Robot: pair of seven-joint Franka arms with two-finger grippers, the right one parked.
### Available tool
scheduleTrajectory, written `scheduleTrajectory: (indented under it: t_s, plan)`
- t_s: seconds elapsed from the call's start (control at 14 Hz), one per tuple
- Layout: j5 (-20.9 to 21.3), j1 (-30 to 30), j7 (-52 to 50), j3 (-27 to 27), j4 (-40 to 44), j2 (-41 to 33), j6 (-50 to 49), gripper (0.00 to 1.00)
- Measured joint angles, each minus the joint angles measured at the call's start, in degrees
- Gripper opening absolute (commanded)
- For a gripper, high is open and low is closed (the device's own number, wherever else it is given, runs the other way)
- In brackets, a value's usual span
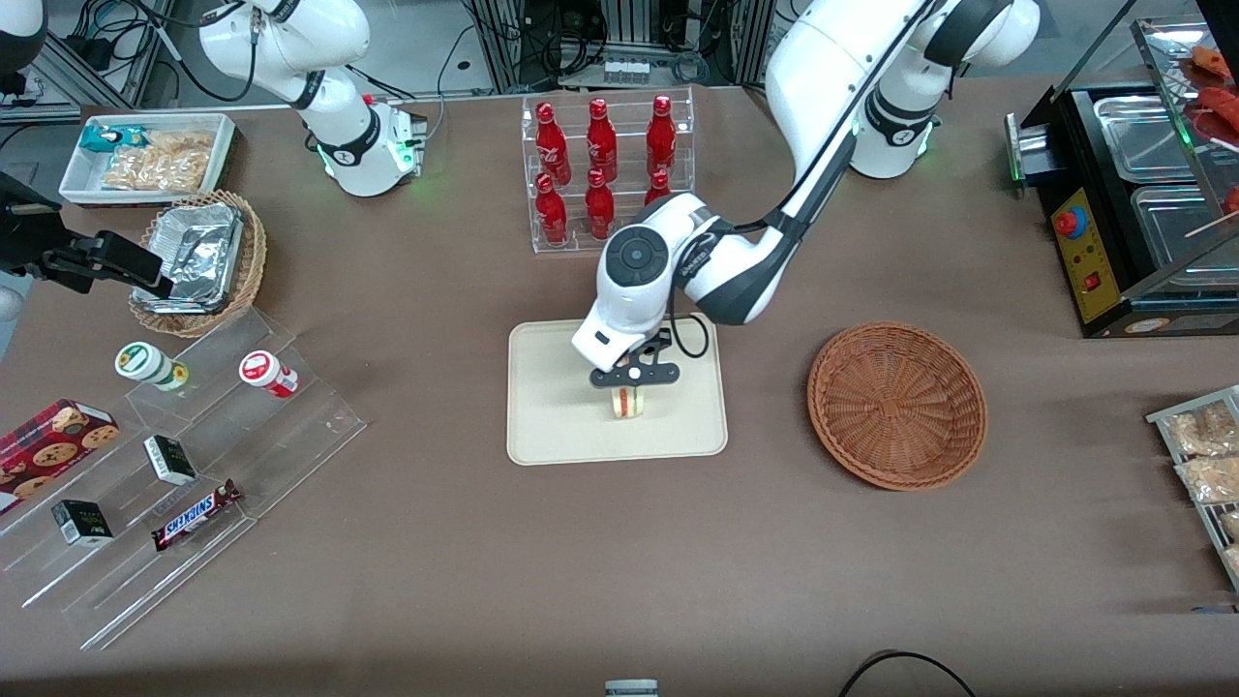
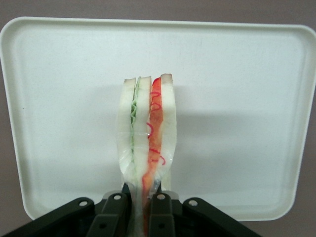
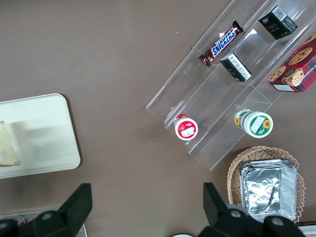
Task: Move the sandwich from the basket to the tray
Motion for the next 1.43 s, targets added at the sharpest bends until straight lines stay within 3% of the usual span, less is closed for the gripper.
scheduleTrajectory:
  t_s: [0.29, 0.36, 0.43, 0.5, 0.57, 0.93, 1.14, 1.43]
  plan:
    - [1.96, -0.61, 0.05, 0.01, 0.08, 1.81, 2.55, 0.12]
    - [1.98, -0.82, 0.05, 0.00, 0.07, 2.59, 3.92, 0.25]
    - [2.00, -1.11, 0.05, 0.00, 0.07, 3.45, 4.67, 0.62]
    - [2.00, -1.36, 0.04, 0.00, 0.07, 4.13, 4.98, 0.92]
    - [2.02, -1.51, 0.04, 0.00, 0.09, 4.48, 5.28, 0.99]
    - [2.01, -1.51, -2.82, 0.34, 0.21, 1.62, 3.14, 1.00]
    - [2.01, 0.44, -7.23, 1.34, 0.42, -7.01, -6.30, 1.00]
    - [2.04, 8.24, -7.66, 1.88, -3.46, -19.85, -15.43, 1.00]
